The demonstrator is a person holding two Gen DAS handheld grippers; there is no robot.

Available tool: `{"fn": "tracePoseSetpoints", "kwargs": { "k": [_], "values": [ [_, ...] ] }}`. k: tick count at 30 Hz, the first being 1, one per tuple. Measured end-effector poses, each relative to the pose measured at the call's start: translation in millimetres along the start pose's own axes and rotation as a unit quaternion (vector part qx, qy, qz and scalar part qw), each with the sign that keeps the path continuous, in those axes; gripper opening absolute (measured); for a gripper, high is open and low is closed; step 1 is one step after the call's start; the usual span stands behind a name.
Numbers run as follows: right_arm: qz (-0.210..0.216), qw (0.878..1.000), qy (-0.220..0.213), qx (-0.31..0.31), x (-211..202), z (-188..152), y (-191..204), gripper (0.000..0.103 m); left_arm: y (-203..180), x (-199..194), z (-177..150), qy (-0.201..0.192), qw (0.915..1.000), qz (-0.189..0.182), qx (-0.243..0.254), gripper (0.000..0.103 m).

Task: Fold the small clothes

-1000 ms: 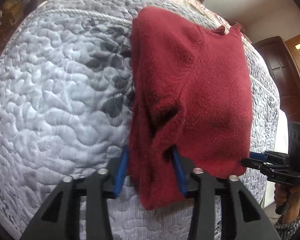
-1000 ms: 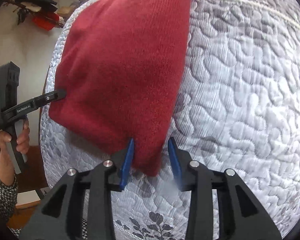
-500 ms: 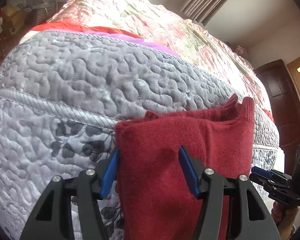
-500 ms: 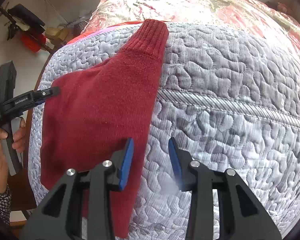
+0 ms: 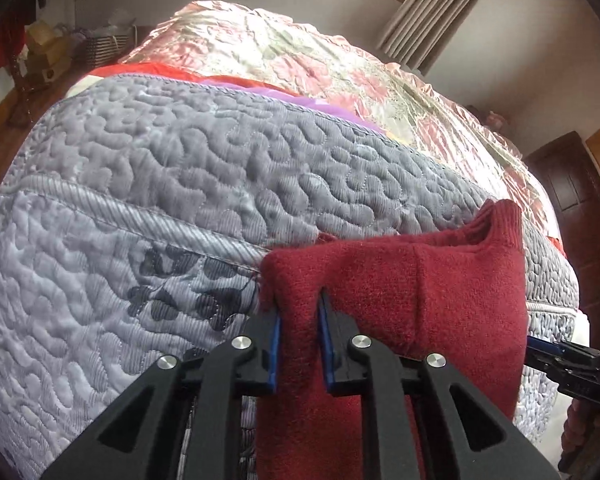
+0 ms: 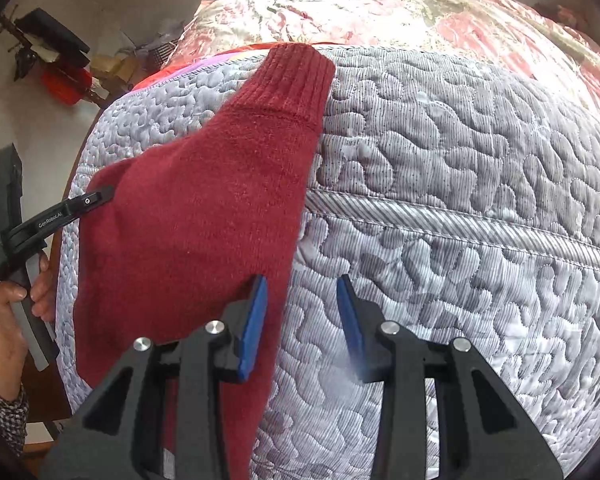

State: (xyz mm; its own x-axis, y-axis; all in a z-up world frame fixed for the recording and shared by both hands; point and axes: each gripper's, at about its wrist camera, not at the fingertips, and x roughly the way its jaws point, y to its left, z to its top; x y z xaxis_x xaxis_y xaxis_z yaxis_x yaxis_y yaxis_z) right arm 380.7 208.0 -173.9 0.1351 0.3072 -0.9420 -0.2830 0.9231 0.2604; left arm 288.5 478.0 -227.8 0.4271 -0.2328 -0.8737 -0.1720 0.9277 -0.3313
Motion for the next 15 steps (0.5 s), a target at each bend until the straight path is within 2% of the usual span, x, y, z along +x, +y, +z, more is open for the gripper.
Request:
{"fn": "tracePoseSetpoints", "kwargs": {
  "k": [2, 4, 5, 6, 8, 10, 13, 15],
  "values": [
    [0.008, 1.0, 0.0, 0.001, -4, -1, -1, 0.039, -3, -5, 3, 0.013, 0.9998, -0.016, -0.001, 0.033],
    [0.023, 1.0, -0.002, 0.004, -10, -4, -5, 0.051, 1, -13, 3, 0.033, 0.9988, -0.038, -0.002, 0.058],
    [0.029, 1.0, -0.004, 0.005, -13, -6, -5, 0.052, 4, -17, 1, 0.04, 0.998, -0.049, -0.002, 0.067],
    [0.036, 0.999, -0.003, 0.005, -16, -9, -6, 0.052, 9, -21, -2, 0.049, 0.9966, -0.066, -0.003, 0.081],
    [0.052, 0.999, 0.002, 0.007, -18, -14, -7, 0.055, 17, -24, -12, 0.074, 0.9929, -0.093, -0.009, 0.081],
    [0.072, 0.997, 0.008, 0.006, -17, -20, -7, 0.059, 23, -19, -20, 0.094, 0.9904, -0.101, -0.009, 0.081],
    [0.075, 0.997, 0.014, 0.001, -11, -27, -2, 0.062, 25, -6, -32, 0.112, 0.9877, -0.109, -0.003, 0.081],
    [0.083, 0.996, 0.023, 0.007, -5, -27, -1, 0.062, 23, 8, -36, 0.13, 0.9826, -0.132, -0.012, 0.081]
  ]
}}
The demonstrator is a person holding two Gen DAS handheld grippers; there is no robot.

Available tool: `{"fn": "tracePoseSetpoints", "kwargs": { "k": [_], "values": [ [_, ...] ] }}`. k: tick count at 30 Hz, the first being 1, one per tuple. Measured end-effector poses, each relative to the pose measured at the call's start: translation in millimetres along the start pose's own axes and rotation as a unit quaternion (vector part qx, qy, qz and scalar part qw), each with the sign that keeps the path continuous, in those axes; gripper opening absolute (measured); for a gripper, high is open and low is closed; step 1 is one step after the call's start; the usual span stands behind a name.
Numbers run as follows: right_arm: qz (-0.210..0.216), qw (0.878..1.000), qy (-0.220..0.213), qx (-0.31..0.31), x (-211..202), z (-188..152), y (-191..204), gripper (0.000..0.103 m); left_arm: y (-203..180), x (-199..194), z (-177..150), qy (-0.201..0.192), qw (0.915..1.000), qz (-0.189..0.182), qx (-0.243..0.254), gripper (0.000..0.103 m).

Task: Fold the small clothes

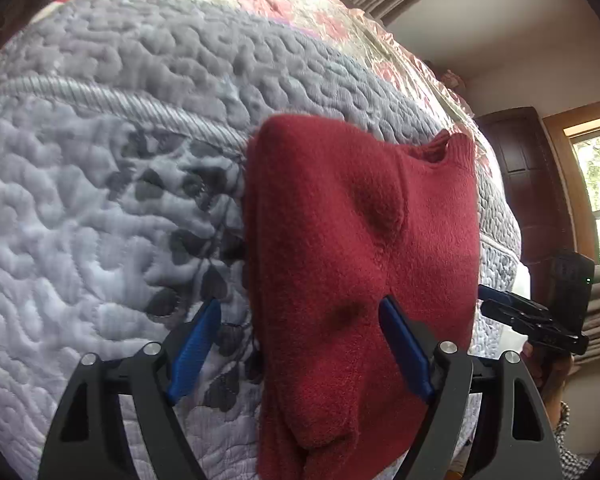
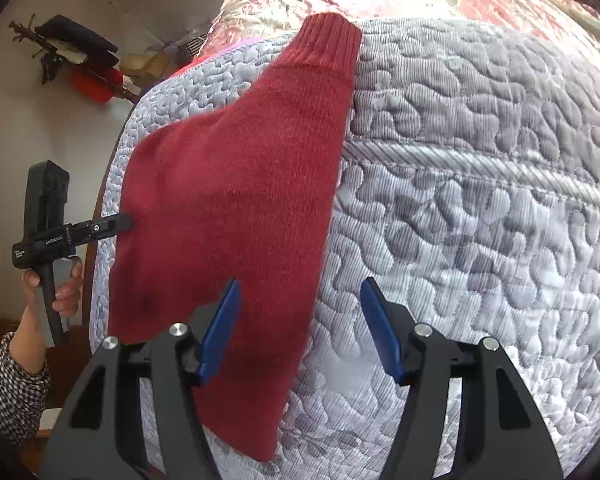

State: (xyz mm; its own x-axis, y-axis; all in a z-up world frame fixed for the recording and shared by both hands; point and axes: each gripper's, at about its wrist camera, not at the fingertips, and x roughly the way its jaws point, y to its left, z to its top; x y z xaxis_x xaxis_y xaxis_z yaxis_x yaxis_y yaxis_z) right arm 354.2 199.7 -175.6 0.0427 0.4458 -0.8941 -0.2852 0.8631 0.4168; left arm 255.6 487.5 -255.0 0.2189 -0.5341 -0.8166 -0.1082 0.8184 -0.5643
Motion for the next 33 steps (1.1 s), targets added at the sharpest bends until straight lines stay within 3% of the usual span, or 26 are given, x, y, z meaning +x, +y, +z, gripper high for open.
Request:
{"fn": "tracePoseSetpoints", "kwargs": {
  "k": [5, 9, 11, 14, 17, 19, 21, 25, 33],
  "values": [
    [0.025, 1.0, 0.016, 0.007, 17, 0, 2, 0.063, -4, 34, 2, 0.031, 0.9989, -0.033, -0.008, 0.082],
    [0.034, 0.999, 0.021, 0.014, 27, 6, 4, 0.064, -3, 48, 6, 0.027, 0.9984, -0.048, -0.013, 0.084],
    [0.04, 0.999, 0.025, 0.014, 32, 8, 8, 0.064, -8, 51, 7, 0.027, 0.9977, -0.061, -0.01, 0.063],
    [0.05, 0.998, 0.032, 0.023, 44, 9, 8, 0.065, -14, 54, 6, 0.022, 0.9978, -0.062, -0.006, 0.05],
    [0.07, 0.996, 0.028, 0.042, 47, 7, 1, 0.053, -18, 55, 2, 0.012, 0.9978, -0.063, -0.012, 0.04],
    [0.088, 0.995, 0.016, 0.047, 39, 3, -1, 0.039, -19, 51, -2, 0.004, 0.9978, -0.064, -0.015, 0.036],
    [0.107, 0.993, 0.007, 0.055, 28, 0, -3, 0.034, -23, 45, -6, -0.004, 0.9977, -0.067, -0.013, 0.035],
    [0.104, 0.994, -0.016, 0.037, -3, -13, 1, 0.032, -43, 34, -14, -0.011, 0.9953, -0.096, -0.004, 0.033],
    [0.089, 0.994, -0.054, 0.026, -98, -55, -29, 0.032, -134, 34, -40, -0.007, 0.9905, -0.132, 0.038, 0.033]
  ]
}}
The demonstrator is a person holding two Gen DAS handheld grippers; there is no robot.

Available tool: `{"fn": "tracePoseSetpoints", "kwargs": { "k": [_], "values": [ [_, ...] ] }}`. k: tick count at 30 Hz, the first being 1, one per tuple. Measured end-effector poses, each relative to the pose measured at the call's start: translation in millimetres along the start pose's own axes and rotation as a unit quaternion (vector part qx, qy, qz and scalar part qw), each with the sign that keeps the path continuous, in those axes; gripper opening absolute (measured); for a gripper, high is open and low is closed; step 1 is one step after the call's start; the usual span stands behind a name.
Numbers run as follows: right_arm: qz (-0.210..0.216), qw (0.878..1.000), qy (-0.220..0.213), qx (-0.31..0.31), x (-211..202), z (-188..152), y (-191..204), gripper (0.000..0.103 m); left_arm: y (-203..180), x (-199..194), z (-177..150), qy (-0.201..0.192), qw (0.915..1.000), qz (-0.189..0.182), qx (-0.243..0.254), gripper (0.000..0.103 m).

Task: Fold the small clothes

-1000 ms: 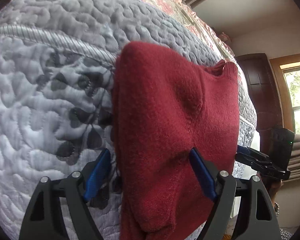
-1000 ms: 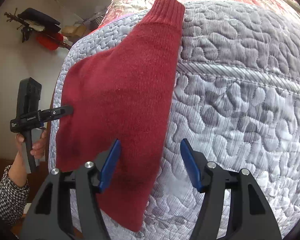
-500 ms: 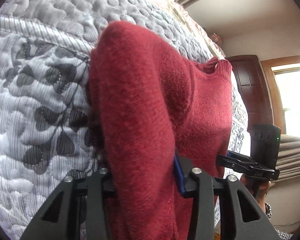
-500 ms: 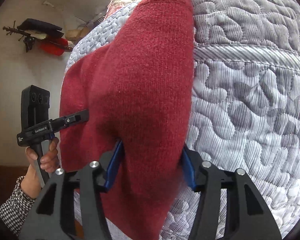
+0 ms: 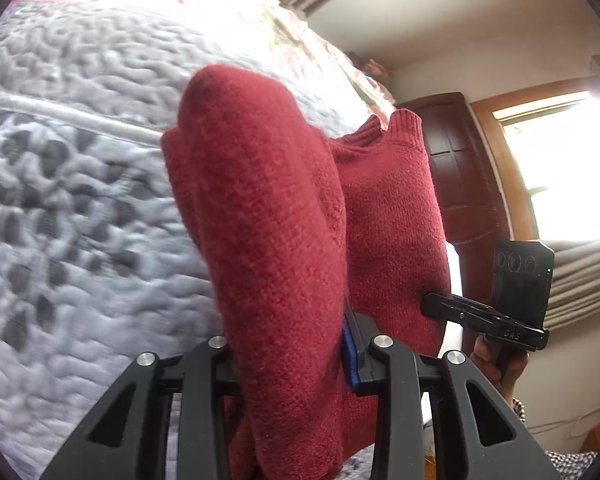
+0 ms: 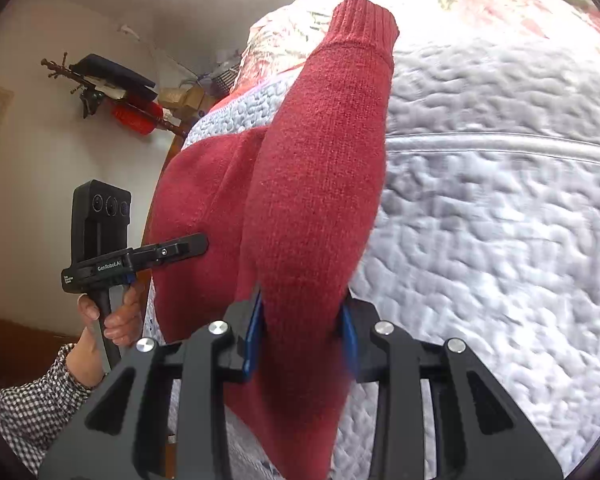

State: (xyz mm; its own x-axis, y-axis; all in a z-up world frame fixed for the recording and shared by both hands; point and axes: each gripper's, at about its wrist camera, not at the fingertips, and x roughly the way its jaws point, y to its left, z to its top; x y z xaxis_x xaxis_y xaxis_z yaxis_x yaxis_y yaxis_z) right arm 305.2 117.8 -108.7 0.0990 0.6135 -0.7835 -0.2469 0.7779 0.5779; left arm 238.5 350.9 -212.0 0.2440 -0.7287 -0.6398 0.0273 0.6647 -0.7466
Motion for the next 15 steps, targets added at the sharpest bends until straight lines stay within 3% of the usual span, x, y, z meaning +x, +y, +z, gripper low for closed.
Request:
{"fn": "tracePoseSetpoints", "kwargs": {
  "k": [7, 15],
  "values": [
    [-0.033, 0.999, -0.014, 0.012, -85, -38, -40, 0.032, -89, 52, -17, 0.015, 0.9993, -0.017, 0.029, 0.033],
    [-0.047, 0.998, -0.012, 0.043, -107, -76, -112, 0.032, -146, 122, -40, 0.026, 0.9979, 0.022, 0.055, 0.033]
  ]
}}
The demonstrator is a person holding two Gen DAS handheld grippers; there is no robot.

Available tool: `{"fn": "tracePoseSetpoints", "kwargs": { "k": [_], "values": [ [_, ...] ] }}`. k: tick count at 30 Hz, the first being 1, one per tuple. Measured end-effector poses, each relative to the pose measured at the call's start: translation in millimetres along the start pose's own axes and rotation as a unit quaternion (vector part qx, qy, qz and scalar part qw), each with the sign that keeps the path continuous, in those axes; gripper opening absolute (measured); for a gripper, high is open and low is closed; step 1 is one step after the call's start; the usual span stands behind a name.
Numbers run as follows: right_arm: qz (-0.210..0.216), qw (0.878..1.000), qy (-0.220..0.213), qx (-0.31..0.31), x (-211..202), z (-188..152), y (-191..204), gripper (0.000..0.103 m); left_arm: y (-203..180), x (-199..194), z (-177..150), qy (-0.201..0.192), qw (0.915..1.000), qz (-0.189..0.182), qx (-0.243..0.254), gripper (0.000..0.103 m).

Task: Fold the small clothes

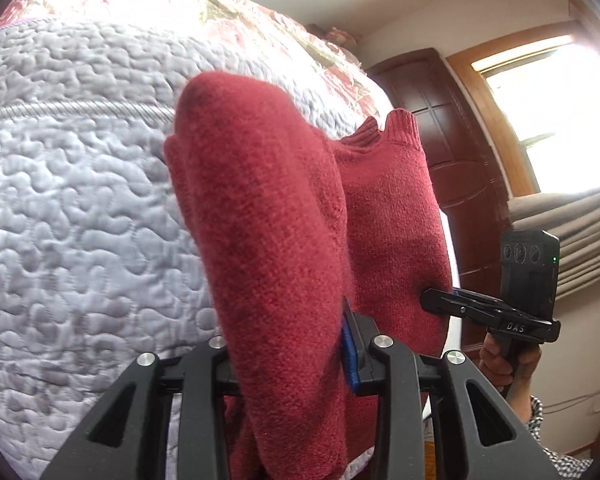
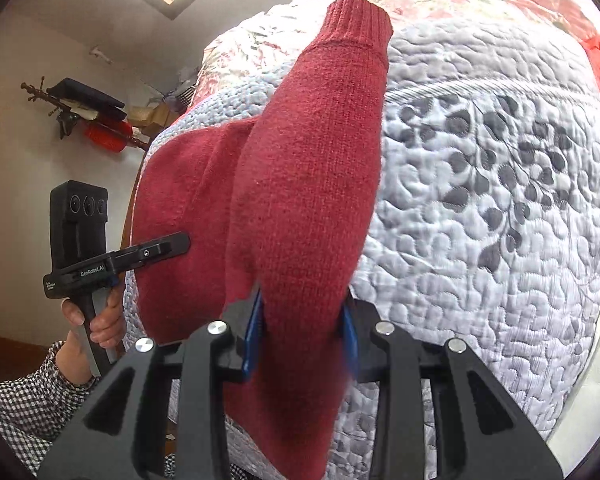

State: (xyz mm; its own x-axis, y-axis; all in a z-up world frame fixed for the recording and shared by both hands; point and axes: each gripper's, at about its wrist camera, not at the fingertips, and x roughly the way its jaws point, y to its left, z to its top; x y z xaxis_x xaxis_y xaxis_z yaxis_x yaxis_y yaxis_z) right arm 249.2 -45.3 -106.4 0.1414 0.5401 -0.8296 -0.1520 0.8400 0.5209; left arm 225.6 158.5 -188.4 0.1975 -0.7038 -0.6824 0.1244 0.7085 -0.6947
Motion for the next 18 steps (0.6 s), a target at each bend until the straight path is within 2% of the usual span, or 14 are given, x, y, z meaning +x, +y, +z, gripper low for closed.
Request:
{"fn": "tracePoseSetpoints", "kwargs": {
  "k": [5, 6, 8, 9, 10, 12, 14, 16, 18],
  "values": [
    [-0.004, 0.999, 0.03, 0.026, 22, -14, -66, 0.033, -2, 59, -11, 0.017, 0.9985, 0.053, 0.003, 0.033],
    [0.0, 0.999, 0.036, 0.03, 31, -15, -75, 0.034, 2, 68, -13, 0.013, 0.9976, 0.068, 0.004, 0.034],
    [0.028, 0.998, 0.031, 0.043, 38, -20, -91, 0.035, 12, 81, -13, 0.006, 0.9972, 0.075, 0.004, 0.041],
    [0.038, 0.998, 0.028, 0.049, 38, -25, -101, 0.036, 17, 84, -12, 0.004, 0.9974, 0.072, -0.005, 0.043],
    [0.044, 0.997, 0.027, 0.055, 40, -27, -105, 0.038, 20, 87, -12, 0.0, 0.9971, 0.075, -0.008, 0.05],
    [0.052, 0.997, 0.025, 0.057, 39, -33, -112, 0.043, 19, 86, -16, -0.011, 0.9953, 0.097, 0.004, 0.058],
    [0.046, 0.997, 0.024, 0.053, 34, -37, -112, 0.053, 10, 83, -20, -0.015, 0.9922, 0.122, 0.02, 0.065],
    [0.036, 0.998, 0.017, 0.045, 20, -47, -110, 0.061, -4, 77, -23, -0.023, 0.9872, 0.155, 0.028, 0.067],
    [0.042, 0.998, 0.009, 0.042, 6, -59, -112, 0.063, -16, 68, -28, -0.028, 0.9824, 0.182, 0.035, 0.07]
  ]
}}
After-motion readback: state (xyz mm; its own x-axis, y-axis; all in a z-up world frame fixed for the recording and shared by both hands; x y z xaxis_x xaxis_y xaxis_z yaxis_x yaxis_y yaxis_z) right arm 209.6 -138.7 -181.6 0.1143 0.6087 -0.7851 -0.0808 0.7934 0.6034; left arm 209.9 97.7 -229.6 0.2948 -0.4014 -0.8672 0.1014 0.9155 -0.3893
